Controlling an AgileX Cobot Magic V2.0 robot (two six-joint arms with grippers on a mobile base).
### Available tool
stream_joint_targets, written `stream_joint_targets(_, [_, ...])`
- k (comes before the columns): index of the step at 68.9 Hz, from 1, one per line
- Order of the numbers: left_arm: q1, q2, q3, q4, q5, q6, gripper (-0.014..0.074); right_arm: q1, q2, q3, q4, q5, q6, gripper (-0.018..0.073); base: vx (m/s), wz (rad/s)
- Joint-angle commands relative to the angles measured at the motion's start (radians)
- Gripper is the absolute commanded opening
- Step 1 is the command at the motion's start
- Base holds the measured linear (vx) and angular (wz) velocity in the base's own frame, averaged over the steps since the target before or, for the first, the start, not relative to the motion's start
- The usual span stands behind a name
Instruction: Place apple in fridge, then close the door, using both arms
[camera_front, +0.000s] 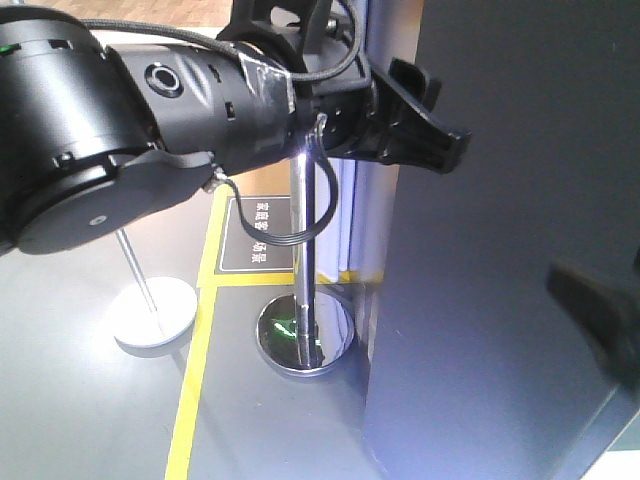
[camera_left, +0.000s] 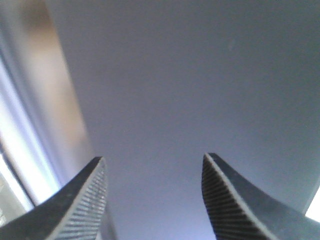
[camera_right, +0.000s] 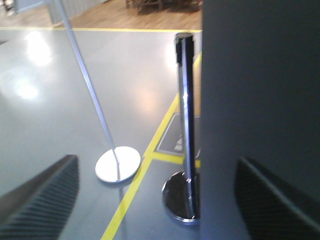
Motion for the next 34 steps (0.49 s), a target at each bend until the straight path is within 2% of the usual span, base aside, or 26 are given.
stream_joint_targets(1, [-0.005,-0.039,-0.037,0.014,-0.035,-0.004,0.0407,-0.002,0.056,-0.053,0.020,-0.129,-0.011,0.0677,0.00,0.00])
stream_joint_targets(18, [-0.005,-0.039,-0.037,0.014,-0.016,-0.004,0.0407,-0.002,0.127,-0.063,0.016,-0.290,-0.016,0.0615,0.00,0.00])
stream_joint_targets(34, [-0.005,-0.039,-0.037,0.014,-0.013,-0.004,0.0407,-0.002,0.133,-0.063,0.016,-0.412,-0.031,0.0610,0.00,0.00])
